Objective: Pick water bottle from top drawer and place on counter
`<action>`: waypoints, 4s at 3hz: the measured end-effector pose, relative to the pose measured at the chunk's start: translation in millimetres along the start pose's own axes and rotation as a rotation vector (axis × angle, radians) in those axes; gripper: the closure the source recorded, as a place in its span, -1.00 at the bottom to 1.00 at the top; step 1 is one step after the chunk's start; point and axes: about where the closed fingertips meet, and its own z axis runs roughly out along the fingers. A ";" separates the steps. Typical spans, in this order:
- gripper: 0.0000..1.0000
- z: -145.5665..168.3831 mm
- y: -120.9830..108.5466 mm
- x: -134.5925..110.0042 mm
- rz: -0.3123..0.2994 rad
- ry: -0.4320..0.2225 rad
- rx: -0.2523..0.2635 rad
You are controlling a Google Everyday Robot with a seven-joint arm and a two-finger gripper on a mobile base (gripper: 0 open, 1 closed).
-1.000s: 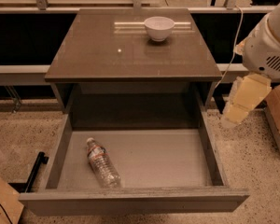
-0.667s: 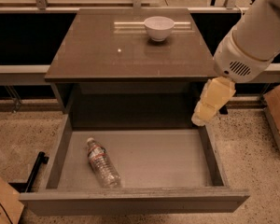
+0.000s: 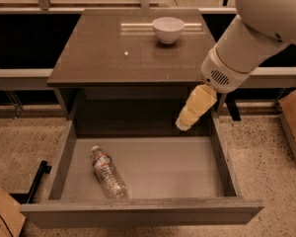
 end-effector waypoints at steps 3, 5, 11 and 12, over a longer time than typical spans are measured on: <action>-1.00 81.5 43.3 -31.9 0.101 0.004 -0.119; -1.00 97.6 48.4 -41.7 0.164 -0.053 -0.151; -1.00 200.2 115.6 -114.4 0.199 -0.154 -0.229; -1.00 214.4 121.6 -113.0 0.214 -0.119 -0.249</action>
Offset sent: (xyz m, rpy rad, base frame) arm 0.0083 0.0736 -0.0745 0.0646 0.1346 -0.0289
